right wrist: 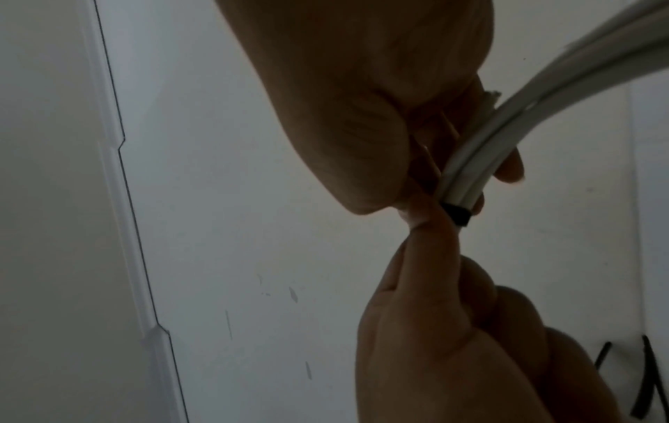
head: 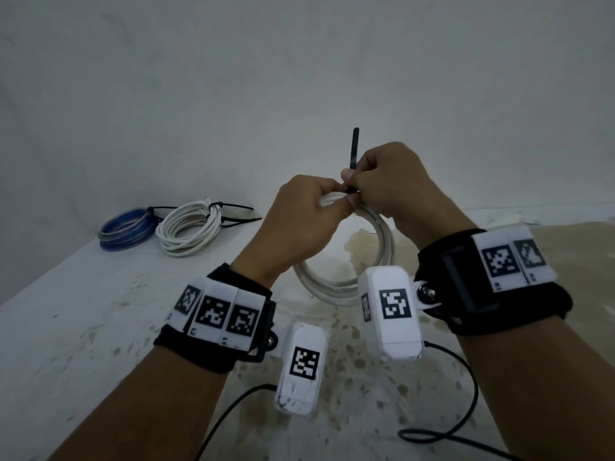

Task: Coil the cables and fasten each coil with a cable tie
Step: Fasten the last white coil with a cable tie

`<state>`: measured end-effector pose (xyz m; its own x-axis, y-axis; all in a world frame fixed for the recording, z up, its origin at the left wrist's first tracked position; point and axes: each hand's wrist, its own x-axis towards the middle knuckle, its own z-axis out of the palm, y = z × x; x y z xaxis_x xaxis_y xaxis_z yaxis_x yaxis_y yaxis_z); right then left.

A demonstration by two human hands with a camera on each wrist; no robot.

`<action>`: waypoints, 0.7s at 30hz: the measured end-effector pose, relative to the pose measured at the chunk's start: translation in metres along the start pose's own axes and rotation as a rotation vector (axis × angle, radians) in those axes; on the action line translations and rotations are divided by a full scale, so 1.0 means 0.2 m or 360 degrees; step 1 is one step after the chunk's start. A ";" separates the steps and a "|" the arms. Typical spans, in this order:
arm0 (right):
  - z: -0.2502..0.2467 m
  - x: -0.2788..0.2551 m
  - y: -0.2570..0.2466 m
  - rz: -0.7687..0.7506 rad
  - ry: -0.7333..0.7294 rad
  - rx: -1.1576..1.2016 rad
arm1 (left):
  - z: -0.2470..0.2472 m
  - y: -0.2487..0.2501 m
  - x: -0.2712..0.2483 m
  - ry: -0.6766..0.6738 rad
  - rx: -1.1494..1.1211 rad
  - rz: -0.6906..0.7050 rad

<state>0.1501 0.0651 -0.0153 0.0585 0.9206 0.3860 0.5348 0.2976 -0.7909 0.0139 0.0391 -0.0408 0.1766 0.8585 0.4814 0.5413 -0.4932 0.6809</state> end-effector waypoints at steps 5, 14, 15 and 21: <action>0.02 0.00 0.03 0.0039 0.0088 0.0102 | 0.03 -0.01 0.00 -0.0020 -0.0027 -0.0009; 0.06 0.02 0.08 0.0017 0.0227 -0.0092 | 0.04 -0.02 0.03 -0.0182 0.0191 0.0070; 0.06 0.02 0.08 0.0020 0.0210 -0.0075 | 0.04 -0.03 0.03 -0.0188 0.0187 0.0059; 0.06 0.00 0.05 -0.0135 0.0026 0.0085 | -0.07 0.00 0.00 -0.0209 -0.0053 -0.0147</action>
<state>0.1459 0.0714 -0.0278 0.0287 0.8874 0.4602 0.4929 0.3879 -0.7788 0.0022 0.0373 -0.0319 0.2341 0.9104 0.3411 0.5331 -0.4136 0.7380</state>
